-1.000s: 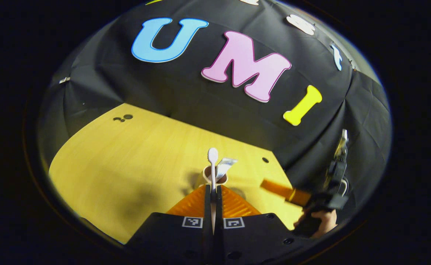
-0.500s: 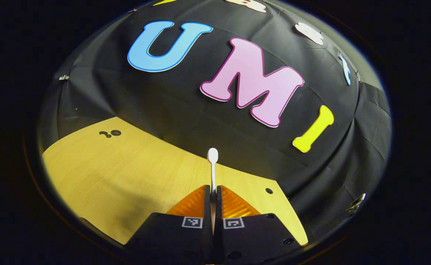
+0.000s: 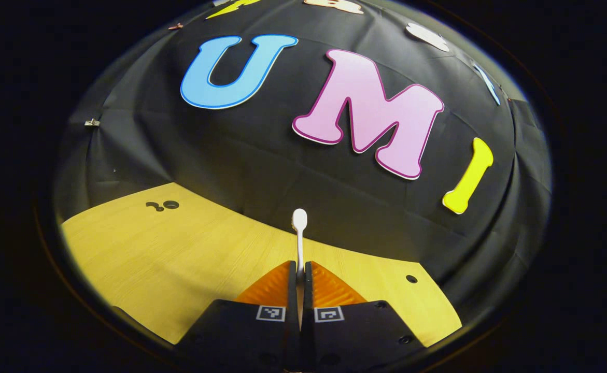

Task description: Put the toothbrush and toothpaste on the desktop into the cup, then pick up the cup and place it on the coaster on the desktop.

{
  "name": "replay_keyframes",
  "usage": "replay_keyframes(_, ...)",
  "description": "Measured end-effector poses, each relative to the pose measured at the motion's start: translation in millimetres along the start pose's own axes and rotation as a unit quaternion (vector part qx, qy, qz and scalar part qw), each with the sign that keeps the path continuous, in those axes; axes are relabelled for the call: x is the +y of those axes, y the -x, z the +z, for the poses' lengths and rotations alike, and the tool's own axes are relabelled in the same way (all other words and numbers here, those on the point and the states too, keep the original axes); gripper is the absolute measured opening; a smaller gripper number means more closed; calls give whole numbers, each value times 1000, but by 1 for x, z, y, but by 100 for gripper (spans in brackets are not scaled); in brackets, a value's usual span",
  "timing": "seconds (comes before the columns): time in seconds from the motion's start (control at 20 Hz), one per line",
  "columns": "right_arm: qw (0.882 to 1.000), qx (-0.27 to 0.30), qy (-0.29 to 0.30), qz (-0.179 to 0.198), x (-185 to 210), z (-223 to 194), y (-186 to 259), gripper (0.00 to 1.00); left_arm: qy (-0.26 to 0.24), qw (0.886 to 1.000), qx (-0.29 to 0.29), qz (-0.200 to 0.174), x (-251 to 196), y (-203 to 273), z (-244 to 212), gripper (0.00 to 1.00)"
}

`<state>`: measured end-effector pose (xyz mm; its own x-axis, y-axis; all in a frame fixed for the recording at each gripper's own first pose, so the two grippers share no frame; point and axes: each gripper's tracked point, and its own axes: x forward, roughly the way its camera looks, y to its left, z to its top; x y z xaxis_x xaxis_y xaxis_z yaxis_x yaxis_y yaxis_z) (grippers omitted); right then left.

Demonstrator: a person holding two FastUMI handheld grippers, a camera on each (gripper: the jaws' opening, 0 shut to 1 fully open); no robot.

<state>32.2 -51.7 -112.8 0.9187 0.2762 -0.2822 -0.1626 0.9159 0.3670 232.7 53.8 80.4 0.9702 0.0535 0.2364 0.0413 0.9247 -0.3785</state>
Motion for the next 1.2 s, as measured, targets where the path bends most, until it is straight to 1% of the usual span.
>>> replay_keyframes(0.15,1000,-1,-1,-8,-14,-1,6,66,-17,1000,1,6,4,-5,-13,6)
replay_keyframes(0.35,1000,1,6,-22,-29,-4,10,66,-29,1000,3,5,2,-9,-25,6)
replay_keyframes(0.55,1000,-2,4,-29,-38,-1,15,67,-17,1000,19,7,2,-6,-39,6)
replay_keyframes(0.7,999,-5,-1,-32,-42,0,17,67,-5,1000,31,0,0,2,-46,10)
replay_keyframes(0.85,1000,-6,-3,-27,-38,2,17,67,-11,999,40,1,1,10,-49,13)
replay_keyframes(0.95,1000,-6,0,-23,-34,2,17,67,-21,999,44,3,2,16,-49,22)
replay_keyframes(1.1,1000,-8,0,-14,-24,4,16,67,-38,997,71,13,10,33,-53,61)
replay_keyframes(1.15,1000,-9,0,-12,-21,5,16,67,-41,996,81,10,9,39,-55,65)
replay_keyframes(1.2,1000,-10,0,-10,-19,4,17,67,-43,995,92,2,6,48,-56,71)
